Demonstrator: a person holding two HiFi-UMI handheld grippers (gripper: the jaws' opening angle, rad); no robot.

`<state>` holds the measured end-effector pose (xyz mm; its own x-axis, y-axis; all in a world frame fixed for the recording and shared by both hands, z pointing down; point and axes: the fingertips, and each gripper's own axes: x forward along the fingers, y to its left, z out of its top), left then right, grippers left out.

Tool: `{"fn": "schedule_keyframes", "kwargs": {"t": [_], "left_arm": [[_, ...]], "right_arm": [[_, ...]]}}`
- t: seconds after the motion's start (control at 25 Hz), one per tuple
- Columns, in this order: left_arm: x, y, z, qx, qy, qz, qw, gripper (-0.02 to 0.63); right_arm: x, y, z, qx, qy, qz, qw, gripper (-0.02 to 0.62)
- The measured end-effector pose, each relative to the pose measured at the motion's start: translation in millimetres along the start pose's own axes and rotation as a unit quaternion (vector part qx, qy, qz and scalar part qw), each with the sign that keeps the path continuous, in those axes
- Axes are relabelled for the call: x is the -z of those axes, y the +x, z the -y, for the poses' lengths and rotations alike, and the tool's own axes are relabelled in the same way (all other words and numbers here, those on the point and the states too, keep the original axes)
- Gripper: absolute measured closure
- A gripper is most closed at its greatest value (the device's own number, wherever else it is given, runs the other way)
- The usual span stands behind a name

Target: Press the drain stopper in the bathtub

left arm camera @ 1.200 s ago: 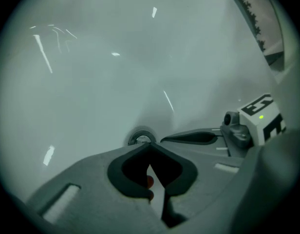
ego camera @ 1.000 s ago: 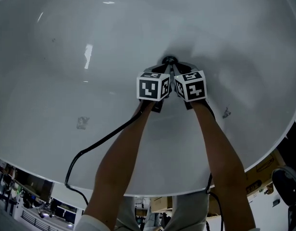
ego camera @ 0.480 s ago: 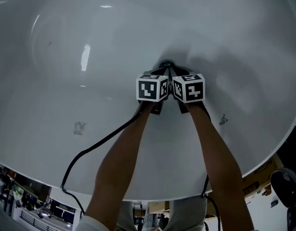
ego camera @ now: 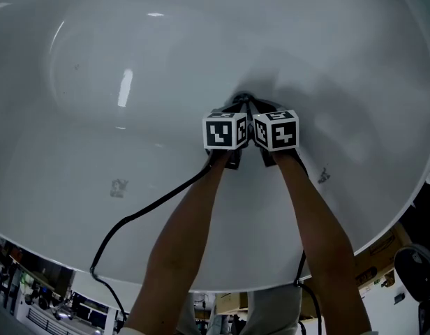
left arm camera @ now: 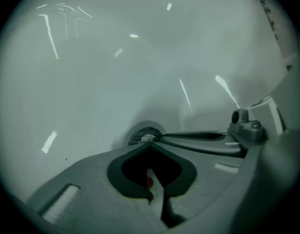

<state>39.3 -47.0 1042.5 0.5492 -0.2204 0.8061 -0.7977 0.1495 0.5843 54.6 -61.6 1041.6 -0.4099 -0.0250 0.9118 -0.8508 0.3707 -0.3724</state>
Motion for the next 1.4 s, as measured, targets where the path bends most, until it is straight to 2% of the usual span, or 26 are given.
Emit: {"fn": "schedule_keyframes", "kwargs": {"t": [0.2,0.4,0.52,0.72,0.92,1.4], "left_arm": [[11.9,-7.8,6.7,-0.011,0.032,-0.016,0.9993,0.612],[13.7,-2.9,7.2,-0.048,0.05,-0.017,0.9975,0.611],[12.6,-0.9,9.5,-0.055,0.065,-0.023,0.9961,0.611],[13.5,-13.4,14.5,-0.047,0.064,-0.017,0.9967,0.608],[14.2,-30.4,10.4,-0.055,0.072,-0.012,0.9958,0.607],[-5.2,-121.7,68.1,-0.054,0.095,0.026,0.9937,0.607]], "right_arm": [[-3.9,-36.4,11.6,0.034,0.056,0.04,0.997,0.591],[-12.2,-62.1,23.3,0.041,0.073,0.076,0.994,0.591],[-13.6,-69.5,29.0,0.045,0.085,0.084,0.992,0.591],[-12.8,-80.8,17.2,0.041,0.063,0.074,0.994,0.591],[-9.3,-88.3,6.6,0.039,0.065,0.073,0.994,0.591],[-0.8,-163.6,-38.0,0.039,0.056,0.076,0.995,0.591]]}}
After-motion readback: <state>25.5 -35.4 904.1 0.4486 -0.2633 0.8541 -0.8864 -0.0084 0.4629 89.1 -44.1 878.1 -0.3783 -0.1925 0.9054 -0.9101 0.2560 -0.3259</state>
